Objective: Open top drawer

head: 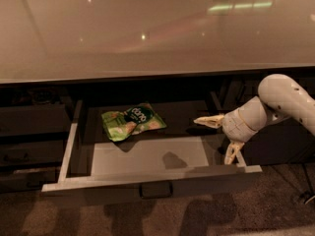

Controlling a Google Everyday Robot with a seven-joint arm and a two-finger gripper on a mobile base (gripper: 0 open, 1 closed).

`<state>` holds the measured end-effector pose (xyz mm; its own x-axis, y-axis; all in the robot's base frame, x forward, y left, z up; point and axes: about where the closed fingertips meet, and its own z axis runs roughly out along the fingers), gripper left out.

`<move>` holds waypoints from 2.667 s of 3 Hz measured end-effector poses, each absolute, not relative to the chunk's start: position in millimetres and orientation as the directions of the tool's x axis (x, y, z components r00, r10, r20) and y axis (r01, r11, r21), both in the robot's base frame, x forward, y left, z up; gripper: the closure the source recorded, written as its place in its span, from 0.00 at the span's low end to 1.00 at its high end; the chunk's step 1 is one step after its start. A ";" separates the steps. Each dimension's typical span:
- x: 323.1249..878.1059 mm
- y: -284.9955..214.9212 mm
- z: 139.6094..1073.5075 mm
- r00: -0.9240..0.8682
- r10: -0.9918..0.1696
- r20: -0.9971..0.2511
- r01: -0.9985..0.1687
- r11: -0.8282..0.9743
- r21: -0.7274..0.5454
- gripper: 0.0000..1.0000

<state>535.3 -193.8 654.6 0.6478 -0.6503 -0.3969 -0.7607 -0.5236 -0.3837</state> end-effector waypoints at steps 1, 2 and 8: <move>512.4 -200.3 659.6 0.633 -0.688 -0.354 -0.764 -0.483 -0.428 0.00; 512.2 -200.0 659.3 0.634 -0.687 -0.355 -0.764 -0.484 -0.428 0.00; 478.3 -201.6 657.1 0.663 -0.649 -0.373 -0.743 -0.510 -0.434 0.00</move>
Offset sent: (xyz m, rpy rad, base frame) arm -0.0152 -0.0019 0.0098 -0.0077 -0.0541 -0.0347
